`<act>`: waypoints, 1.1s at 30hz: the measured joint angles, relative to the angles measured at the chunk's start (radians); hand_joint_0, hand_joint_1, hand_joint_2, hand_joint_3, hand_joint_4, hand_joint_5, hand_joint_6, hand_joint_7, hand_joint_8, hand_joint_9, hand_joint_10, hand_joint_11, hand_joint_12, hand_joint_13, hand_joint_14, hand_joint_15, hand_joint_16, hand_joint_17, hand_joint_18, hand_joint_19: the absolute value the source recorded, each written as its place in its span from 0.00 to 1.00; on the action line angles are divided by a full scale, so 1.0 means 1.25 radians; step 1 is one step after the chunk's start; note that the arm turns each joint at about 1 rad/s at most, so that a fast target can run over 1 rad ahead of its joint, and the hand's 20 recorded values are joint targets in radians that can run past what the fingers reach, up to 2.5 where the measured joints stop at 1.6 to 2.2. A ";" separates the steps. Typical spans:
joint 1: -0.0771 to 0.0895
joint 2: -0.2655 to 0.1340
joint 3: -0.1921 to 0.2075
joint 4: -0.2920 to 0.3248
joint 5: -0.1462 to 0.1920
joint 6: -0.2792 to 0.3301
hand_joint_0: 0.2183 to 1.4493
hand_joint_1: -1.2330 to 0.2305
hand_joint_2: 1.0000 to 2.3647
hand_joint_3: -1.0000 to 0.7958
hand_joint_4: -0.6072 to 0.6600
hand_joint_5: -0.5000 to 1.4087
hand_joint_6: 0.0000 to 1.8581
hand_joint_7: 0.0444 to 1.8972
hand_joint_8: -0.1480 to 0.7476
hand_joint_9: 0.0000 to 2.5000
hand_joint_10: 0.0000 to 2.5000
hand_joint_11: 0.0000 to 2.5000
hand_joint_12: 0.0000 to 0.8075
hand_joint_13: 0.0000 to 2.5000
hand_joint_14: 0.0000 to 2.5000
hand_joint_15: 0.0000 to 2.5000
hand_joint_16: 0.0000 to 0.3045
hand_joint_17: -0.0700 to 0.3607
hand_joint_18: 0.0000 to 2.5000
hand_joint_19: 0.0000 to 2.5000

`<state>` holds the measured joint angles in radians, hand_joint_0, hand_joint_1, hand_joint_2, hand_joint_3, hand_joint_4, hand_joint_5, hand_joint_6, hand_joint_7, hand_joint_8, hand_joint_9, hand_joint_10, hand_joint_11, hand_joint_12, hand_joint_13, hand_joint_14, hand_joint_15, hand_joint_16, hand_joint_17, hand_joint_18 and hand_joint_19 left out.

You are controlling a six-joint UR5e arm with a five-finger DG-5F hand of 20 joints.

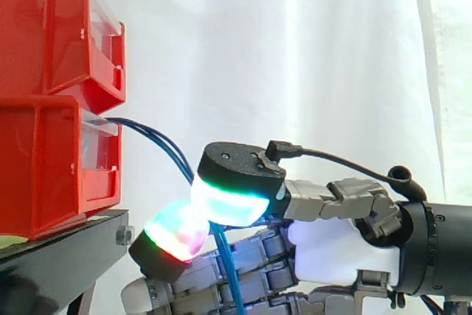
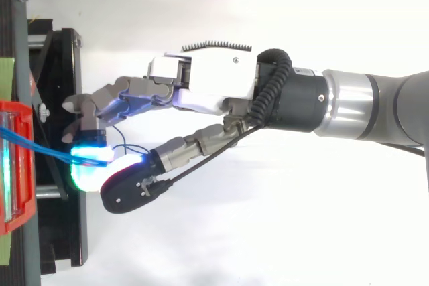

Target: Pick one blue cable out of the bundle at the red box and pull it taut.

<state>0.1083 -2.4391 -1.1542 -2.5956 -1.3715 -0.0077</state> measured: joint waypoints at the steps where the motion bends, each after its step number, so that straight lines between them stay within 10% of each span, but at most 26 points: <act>1: 0.000 0.000 0.001 0.000 0.000 0.000 0.32 0.36 0.01 0.41 0.69 0.16 0.48 0.48 0.53 0.16 0.00 0.11 0.43 0.08 0.00 0.04 0.17 0.44 0.08 0.07; 8: -0.002 0.000 0.020 -0.010 -0.007 0.000 0.26 0.36 0.00 0.28 0.68 0.16 0.45 0.45 0.54 0.17 0.00 0.11 0.45 0.08 0.00 0.04 0.18 0.45 0.08 0.08; 33: -0.019 0.005 0.031 -0.047 -0.025 -0.013 0.25 0.38 0.00 0.29 0.68 0.18 0.38 0.50 0.54 0.17 0.00 0.11 0.45 0.08 0.00 0.04 0.18 0.45 0.08 0.08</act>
<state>0.0840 -2.4332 -1.1152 -2.6542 -1.4030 -0.0234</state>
